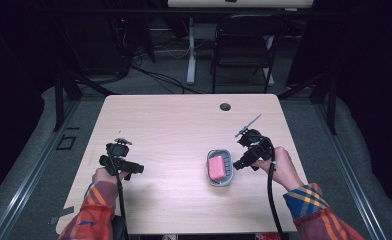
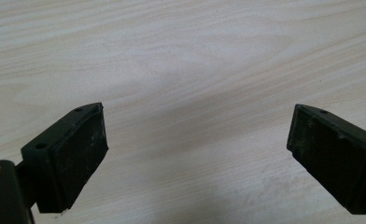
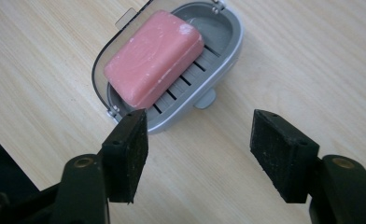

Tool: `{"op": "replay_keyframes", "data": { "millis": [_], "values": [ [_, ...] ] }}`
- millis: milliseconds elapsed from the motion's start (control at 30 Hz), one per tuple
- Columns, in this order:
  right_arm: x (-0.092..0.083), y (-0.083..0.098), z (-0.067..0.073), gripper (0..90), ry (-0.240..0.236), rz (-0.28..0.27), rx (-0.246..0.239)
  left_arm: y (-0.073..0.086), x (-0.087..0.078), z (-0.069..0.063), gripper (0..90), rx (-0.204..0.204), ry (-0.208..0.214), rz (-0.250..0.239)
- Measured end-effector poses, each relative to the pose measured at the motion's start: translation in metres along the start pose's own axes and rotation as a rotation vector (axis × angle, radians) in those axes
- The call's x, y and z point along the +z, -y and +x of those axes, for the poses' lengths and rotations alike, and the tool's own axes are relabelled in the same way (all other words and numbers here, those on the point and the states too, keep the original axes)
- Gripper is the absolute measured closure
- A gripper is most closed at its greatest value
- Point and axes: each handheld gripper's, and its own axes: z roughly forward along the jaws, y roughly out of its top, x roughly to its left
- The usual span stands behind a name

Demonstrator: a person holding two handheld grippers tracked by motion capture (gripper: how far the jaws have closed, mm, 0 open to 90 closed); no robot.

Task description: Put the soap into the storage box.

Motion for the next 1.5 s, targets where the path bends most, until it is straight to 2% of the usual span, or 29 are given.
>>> {"op": "replay_keyframes", "data": {
  "millis": [33, 67, 167, 400, 467, 600, 633, 667, 800, 833, 1100, 1267, 1367, 1500],
  "values": [
    [0.000, 0.000, 0.000, 36.6, 0.000, 0.000, 0.000, 0.000, 0.000, 0.000, 4.6, 0.000, 0.000, 0.000],
    [-0.007, 0.004, -0.002, 36.6, 0.010, -0.031, -0.004, 0.000, 0.000, 0.000, 4.6, -0.001, 0.001, 0.002],
    [-0.012, 0.009, -0.005, 35.6, 0.018, -0.040, -0.013, 0.000, 0.000, -0.001, 4.2, 0.006, 0.002, -0.001],
    [-0.022, 0.024, -0.012, 32.9, 0.059, -0.045, -0.007, 0.000, 0.000, -0.001, 3.7, 0.007, 0.003, -0.002],
    [-0.024, 0.032, -0.017, 29.6, 0.083, -0.026, -0.011, 0.000, 0.000, -0.002, 3.3, 0.010, 0.005, -0.003],
    [-0.024, 0.039, -0.020, 25.8, 0.086, -0.036, 0.012, 0.000, 0.000, -0.002, 3.0, 0.011, 0.006, -0.004],
    [-0.026, 0.041, -0.023, 25.3, 0.089, -0.016, -0.001, 0.000, 0.000, -0.002, 2.7, 0.013, 0.006, -0.004],
    [-0.026, 0.047, -0.023, 22.9, 0.115, -0.031, 0.009, 0.000, 0.000, -0.002, 2.3, 0.010, 0.007, -0.004],
    [-0.028, 0.052, -0.025, 19.2, 0.125, -0.024, -0.003, 0.000, 0.000, -0.003, 2.3, 0.018, 0.005, -0.003],
    [-0.029, 0.056, -0.025, 15.5, 0.125, -0.032, 0.005, 0.000, 0.000, -0.003, 2.2, 0.017, 0.005, -0.004],
    [-0.031, 0.070, -0.029, 10.9, 0.142, -0.027, 0.016, 0.000, 0.000, -0.004, 2.1, 0.014, 0.008, -0.003],
    [-0.031, 0.085, -0.035, 7.7, 0.159, -0.011, 0.028, 0.000, 0.000, -0.004, 2.1, 0.015, 0.008, -0.002],
    [-0.028, 0.093, -0.037, 6.6, 0.167, -0.021, 0.035, -0.001, 0.000, -0.004, 2.1, 0.020, 0.007, 0.001],
    [-0.026, 0.103, -0.041, 4.0, 0.180, 0.010, 0.026, -0.001, 0.000, -0.004, 2.1, 0.021, 0.007, 0.001]
  ]
}}
